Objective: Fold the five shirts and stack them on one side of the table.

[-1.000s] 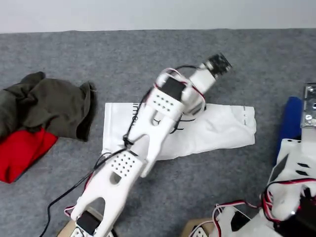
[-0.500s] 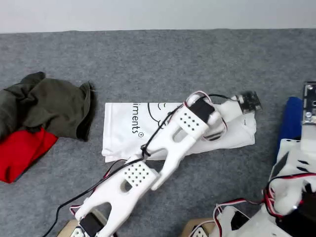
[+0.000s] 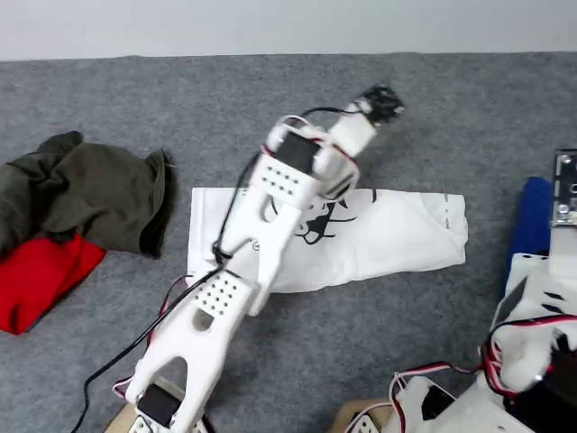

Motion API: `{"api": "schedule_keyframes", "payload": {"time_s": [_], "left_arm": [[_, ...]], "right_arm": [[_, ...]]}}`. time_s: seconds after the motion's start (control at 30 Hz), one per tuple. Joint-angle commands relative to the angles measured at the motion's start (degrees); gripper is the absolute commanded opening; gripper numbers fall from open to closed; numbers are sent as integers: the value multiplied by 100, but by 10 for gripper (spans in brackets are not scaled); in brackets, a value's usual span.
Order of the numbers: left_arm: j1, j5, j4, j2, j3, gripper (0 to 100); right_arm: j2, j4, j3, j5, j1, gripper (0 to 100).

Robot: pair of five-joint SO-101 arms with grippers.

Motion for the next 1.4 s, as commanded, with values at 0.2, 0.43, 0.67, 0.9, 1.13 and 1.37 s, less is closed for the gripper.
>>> {"api": "schedule_keyframes", "payload": {"time_s": [0.2,0.43,0.67,0.9,1.13,1.37], "left_arm": [[-1363,598,492,-1495,1051,112],[-1960,624,475,-3464,3829,150],[-2497,598,466,-4290,5692,205],[-2734,607,378,-3745,6167,258],[-2857,624,-202,-2602,6035,257],[-3279,589,114,-2145,5130,257]], "right_arm": [[40,127,281,53,22,10],[31,136,281,53,22,10],[31,180,290,53,22,10],[31,189,290,53,40,10],[-22,189,695,53,40,10],[-22,189,721,44,48,10]]}}
